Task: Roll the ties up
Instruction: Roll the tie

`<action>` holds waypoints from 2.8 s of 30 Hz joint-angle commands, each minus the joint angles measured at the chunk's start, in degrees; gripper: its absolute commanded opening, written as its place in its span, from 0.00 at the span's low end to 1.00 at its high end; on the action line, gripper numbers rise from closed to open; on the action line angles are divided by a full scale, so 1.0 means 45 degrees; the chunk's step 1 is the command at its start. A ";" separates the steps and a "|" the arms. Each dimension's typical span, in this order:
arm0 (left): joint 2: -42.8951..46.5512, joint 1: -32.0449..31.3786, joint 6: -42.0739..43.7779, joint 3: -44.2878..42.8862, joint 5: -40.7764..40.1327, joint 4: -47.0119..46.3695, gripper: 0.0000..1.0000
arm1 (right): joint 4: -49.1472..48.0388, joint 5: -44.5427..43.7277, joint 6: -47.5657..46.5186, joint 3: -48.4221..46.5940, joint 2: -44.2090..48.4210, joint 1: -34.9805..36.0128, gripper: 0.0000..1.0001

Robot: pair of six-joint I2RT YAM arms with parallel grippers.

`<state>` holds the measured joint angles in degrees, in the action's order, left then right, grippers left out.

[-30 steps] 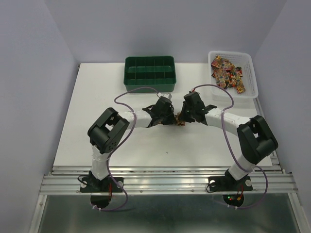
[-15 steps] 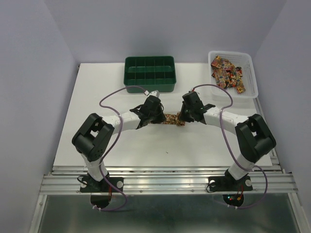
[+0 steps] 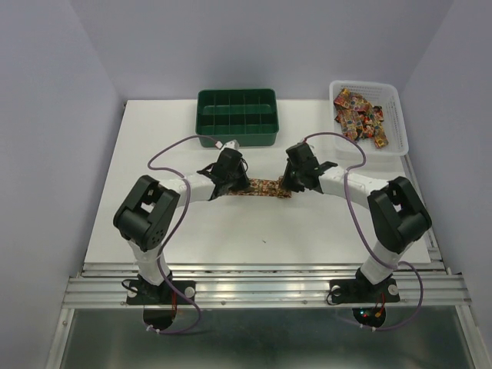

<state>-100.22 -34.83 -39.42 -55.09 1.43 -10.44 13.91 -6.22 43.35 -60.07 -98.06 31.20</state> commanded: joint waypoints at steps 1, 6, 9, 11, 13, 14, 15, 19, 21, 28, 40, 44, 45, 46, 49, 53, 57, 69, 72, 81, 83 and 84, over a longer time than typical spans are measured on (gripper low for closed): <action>-0.0540 0.0220 0.0127 0.0192 0.0151 -0.0552 0.11 | 0.0443 -0.0005 0.0014 -0.0556 -0.0454 0.0098 0.02; -0.0638 0.0240 0.0107 0.0289 -0.0025 -0.0571 0.11 | 0.0581 -0.0044 -0.0005 -0.0693 -0.0728 0.0098 0.03; -0.0599 0.0259 0.0107 0.0386 -0.0123 -0.0552 0.11 | 0.0522 -0.0005 -0.0044 -0.0732 -0.0825 0.0098 0.07; -0.0521 0.0259 0.0108 0.0426 -0.0142 -0.0552 0.11 | 0.0522 -0.0024 -0.0044 -0.0732 -0.0884 0.0098 0.10; -0.0365 0.0259 0.0127 0.0484 -0.0142 -0.0571 0.11 | 0.0405 0.0053 -0.0025 -0.0732 -0.0962 0.0117 0.16; -0.0287 0.0259 0.0108 0.0562 -0.0142 -0.0591 0.11 | 0.0385 0.0073 -0.0005 -0.0732 -0.0982 0.0098 0.18; -0.0151 0.0279 0.0107 0.0582 -0.0104 -0.0610 0.11 | 0.0308 0.0170 -0.0005 -0.0732 -0.0982 0.0098 0.23; 0.0221 0.0259 0.0127 0.0699 0.0013 -0.0669 0.11 | 0.0112 0.0288 0.0034 -0.0771 -0.0943 0.0098 0.34; 0.0416 0.0260 0.0127 0.0797 0.0014 -0.0688 0.11 | 0.0092 0.0250 0.0112 -0.0849 -0.0923 0.0117 0.36; 0.0671 0.0259 0.0283 0.0953 0.0560 -0.0961 0.11 | -0.0201 0.0503 0.0229 -0.0849 -0.0826 0.0098 0.50; 0.0632 0.0240 0.0303 0.1304 0.2473 -0.2348 0.16 | -0.1118 0.1789 0.0619 -0.0713 -0.0825 0.0098 0.68; 0.0768 0.0220 0.0186 0.1422 0.2709 -0.2660 0.16 | -0.1489 0.2201 0.0951 -0.0635 -0.0923 0.0098 0.69; 0.0865 0.0201 0.0147 0.1538 0.2787 -0.2758 0.16 | -0.1761 0.2376 0.1049 -0.0615 -0.0943 0.0117 0.70; 0.0866 0.0181 0.0108 0.1578 0.2961 -0.2952 0.16 | -0.1879 0.2552 0.1185 -0.0576 -0.0962 0.0098 0.70; 0.0886 0.0181 -0.0067 0.1734 0.3197 -0.3285 0.17 | -0.2446 0.3041 0.1497 -0.0459 -0.0982 0.0098 0.70; 0.0866 0.0181 -0.0341 0.1930 0.3353 -0.3714 0.23 | -0.2680 0.3257 0.1967 -0.0459 -0.1080 0.0098 0.70; 0.0769 0.0181 -0.0692 0.2066 0.3627 -0.4125 0.29 | -0.2935 0.3335 0.2377 -0.0264 -0.1119 0.0098 0.70; 0.0047 0.0181 -0.1494 0.1852 0.4213 -0.5044 0.38 | -0.3560 0.3686 0.2612 0.0088 -0.1138 0.0098 0.70; -0.0226 0.0181 -0.1611 0.1812 0.3746 -0.5005 0.38 | -0.3599 0.3667 0.2612 0.0166 -0.1080 0.0098 0.70; -0.1223 0.0162 -0.1670 0.1344 0.3159 -0.4830 0.38 | -0.4009 0.4018 0.2729 0.0381 -0.1021 0.0098 0.70; -0.1244 0.0162 -0.1670 0.1305 0.2925 -0.4616 0.37 | -0.4010 0.4038 0.2749 0.0400 -0.1021 0.0117 0.70; -0.1205 0.0162 -0.1612 0.1285 0.2731 -0.4518 0.37 | -0.4048 0.4038 0.2749 0.0420 -0.0982 0.0098 0.70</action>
<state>-105.23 -33.76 -47.11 -47.40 16.91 -31.07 -1.96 11.11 55.53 -59.35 -102.52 31.20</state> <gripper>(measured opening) 0.374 0.702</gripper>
